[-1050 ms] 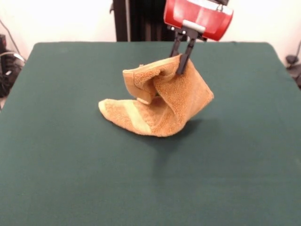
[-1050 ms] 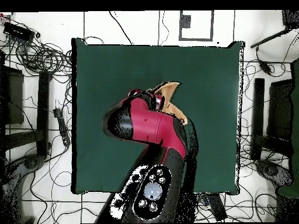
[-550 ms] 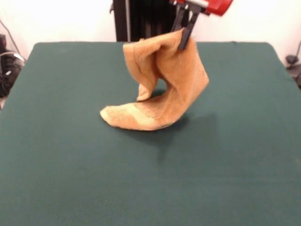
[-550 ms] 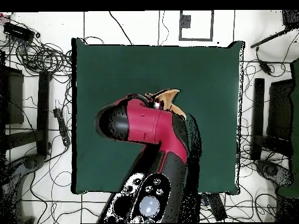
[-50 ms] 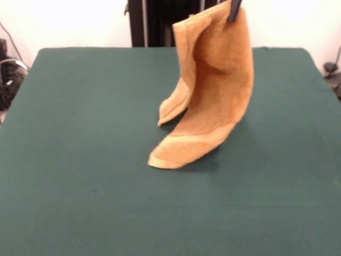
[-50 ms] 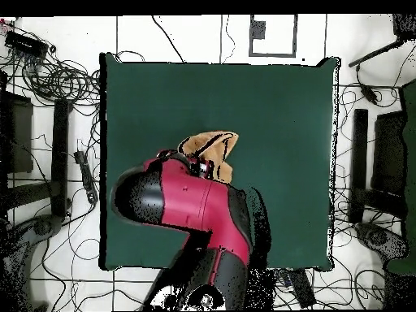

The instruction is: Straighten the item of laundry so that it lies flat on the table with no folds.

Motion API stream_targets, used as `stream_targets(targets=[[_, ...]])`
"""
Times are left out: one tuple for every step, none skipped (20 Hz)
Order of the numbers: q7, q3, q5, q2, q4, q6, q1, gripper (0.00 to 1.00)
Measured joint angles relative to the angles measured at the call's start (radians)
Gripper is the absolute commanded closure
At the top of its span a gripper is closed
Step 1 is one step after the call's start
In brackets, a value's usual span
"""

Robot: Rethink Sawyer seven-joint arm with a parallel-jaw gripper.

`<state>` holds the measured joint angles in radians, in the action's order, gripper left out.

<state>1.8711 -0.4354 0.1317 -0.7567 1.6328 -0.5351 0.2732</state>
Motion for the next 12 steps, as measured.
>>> stream_targets(targets=[[0.000,0.000,0.009,-0.005,0.014,0.000,0.004,1.00],[0.000,0.000,0.017,-0.010,0.027,0.000,0.008,1.00],[0.000,0.000,0.030,-0.015,0.046,0.000,0.012,1.00],[0.000,0.000,0.037,-0.018,0.057,0.000,0.015,1.00],[0.000,0.000,0.048,-0.023,0.074,0.000,0.020,1.00],[0.000,0.000,0.056,-0.028,0.087,0.000,0.025,1.00],[0.001,0.000,0.065,-0.032,0.099,0.000,0.029,1.00],[0.001,0.001,0.081,-0.039,0.120,0.001,0.034,1.00],[0.001,0.002,0.097,-0.046,0.141,0.001,0.038,1.00],[0.001,0.005,0.106,-0.051,0.151,0.002,0.038,1.00],[0.001,0.010,0.119,-0.059,0.166,0.004,0.036,1.00],[0.001,0.018,0.136,-0.069,0.185,0.010,0.031,1.00]])
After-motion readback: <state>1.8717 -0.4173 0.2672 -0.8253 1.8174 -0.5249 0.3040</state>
